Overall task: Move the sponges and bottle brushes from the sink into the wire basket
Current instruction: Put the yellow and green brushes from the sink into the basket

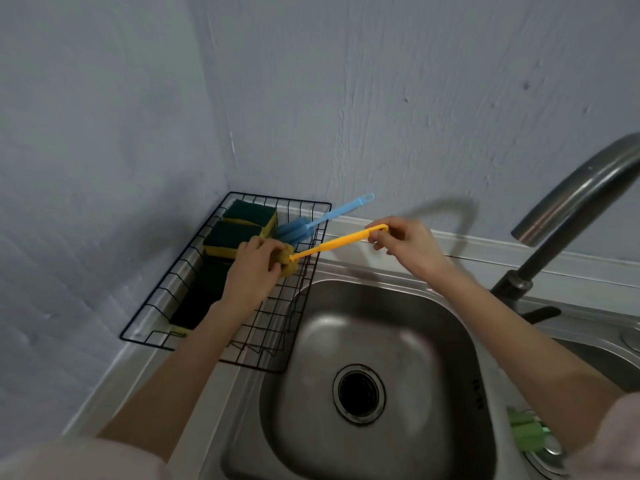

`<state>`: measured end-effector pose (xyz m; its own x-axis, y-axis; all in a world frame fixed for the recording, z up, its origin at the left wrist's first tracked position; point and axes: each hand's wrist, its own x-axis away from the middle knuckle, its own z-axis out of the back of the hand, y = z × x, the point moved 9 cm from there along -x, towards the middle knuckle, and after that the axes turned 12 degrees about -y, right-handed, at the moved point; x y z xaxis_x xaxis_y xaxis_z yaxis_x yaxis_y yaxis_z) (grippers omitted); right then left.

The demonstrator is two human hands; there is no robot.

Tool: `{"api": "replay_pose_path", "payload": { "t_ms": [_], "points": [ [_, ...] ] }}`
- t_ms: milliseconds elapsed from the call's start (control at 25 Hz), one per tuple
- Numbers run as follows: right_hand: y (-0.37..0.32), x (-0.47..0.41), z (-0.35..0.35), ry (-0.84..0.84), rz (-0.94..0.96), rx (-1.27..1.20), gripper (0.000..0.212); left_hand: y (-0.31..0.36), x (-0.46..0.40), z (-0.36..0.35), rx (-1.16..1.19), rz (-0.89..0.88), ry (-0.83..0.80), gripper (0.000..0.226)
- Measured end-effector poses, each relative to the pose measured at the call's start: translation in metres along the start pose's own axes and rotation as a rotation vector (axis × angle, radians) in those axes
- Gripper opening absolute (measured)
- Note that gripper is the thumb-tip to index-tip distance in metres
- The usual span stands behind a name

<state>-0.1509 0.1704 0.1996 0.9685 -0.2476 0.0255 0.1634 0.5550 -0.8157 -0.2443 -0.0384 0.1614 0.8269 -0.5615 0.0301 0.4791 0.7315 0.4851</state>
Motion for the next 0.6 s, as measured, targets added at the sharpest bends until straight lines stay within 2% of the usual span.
{"api": "replay_pose_path", "payload": {
  "t_ms": [400,600],
  "points": [
    [0.031,-0.056,-0.013,0.015,-0.026,0.090,0.016,-0.026,-0.071,-0.046,0.097,0.034,-0.050,0.034],
    [0.047,-0.058,-0.026,0.021,-0.065,-0.012,0.017,-0.036,-0.081,-0.062,0.172,0.058,-0.084,0.038]
  ]
}}
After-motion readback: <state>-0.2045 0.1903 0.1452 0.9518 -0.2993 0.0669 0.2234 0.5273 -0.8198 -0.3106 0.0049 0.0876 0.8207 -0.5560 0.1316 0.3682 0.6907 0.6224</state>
